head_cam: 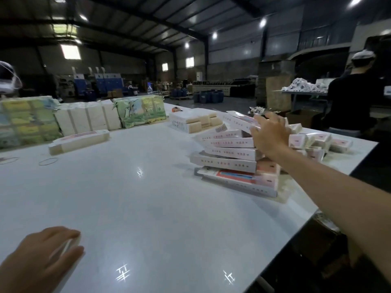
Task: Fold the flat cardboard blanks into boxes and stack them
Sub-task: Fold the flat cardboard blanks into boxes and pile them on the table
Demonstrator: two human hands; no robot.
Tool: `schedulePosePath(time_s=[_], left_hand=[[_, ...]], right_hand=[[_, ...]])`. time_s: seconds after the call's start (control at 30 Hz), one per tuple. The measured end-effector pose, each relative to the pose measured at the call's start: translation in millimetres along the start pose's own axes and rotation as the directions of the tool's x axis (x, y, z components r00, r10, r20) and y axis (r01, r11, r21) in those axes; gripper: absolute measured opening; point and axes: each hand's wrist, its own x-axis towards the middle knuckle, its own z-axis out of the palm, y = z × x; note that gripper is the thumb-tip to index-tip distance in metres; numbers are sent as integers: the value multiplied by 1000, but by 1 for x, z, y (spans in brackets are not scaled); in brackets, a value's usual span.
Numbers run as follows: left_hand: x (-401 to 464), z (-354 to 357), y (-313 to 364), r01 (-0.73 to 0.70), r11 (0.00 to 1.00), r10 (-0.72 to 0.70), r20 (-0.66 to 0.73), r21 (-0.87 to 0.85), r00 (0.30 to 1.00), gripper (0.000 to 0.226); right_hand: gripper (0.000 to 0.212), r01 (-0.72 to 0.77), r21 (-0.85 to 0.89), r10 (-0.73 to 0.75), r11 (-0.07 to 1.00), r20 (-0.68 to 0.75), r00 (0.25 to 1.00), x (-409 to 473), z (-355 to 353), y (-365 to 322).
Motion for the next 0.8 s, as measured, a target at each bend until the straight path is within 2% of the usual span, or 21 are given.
schedulePosePath(time_s=[0.07,0.13,0.2,0.27,0.33,0.43,0.5,0.57,0.67,0.73,0.8], left_hand=[[4,-26,48,94,990,-95,-2,-104,995,34],[10,-55,89,259,954,-258,27,-153,966,37],[15,-68,114,285,952,-283,31,-116,959,45],[15,-76,128,331,940,-326,69,-81,943,31],[13,-78,131,326,941,-321,61,-87,945,26],[9,-79,133,313,943,-310,44,-114,950,40],[9,-78,135,320,941,-316,56,-105,947,42],[11,-79,135,349,932,-342,80,-94,936,35],[17,-100,110,451,890,-446,73,-68,892,31],[17,-125,71,564,825,-564,25,-41,826,36],[6,-155,24,713,698,-713,-27,68,700,43]], right_hand=[[37,160,93,-155,983,-62,986,-13,-10,-39],[31,376,224,-368,899,-80,926,-41,-16,-90],[29,534,354,-559,768,-37,828,-84,-13,-139],[27,637,396,-706,661,42,707,-130,3,-178],[29,687,371,-776,624,190,602,-170,25,-202],[29,676,378,-772,632,383,508,-208,54,-213],[28,649,419,-772,635,376,513,-216,63,-210],[28,629,456,-776,630,338,533,-217,67,-206],[29,618,475,-774,627,286,565,-217,67,-204],[28,606,495,-773,622,266,576,-219,66,-205],[27,591,502,-764,631,272,585,-220,66,-207]])
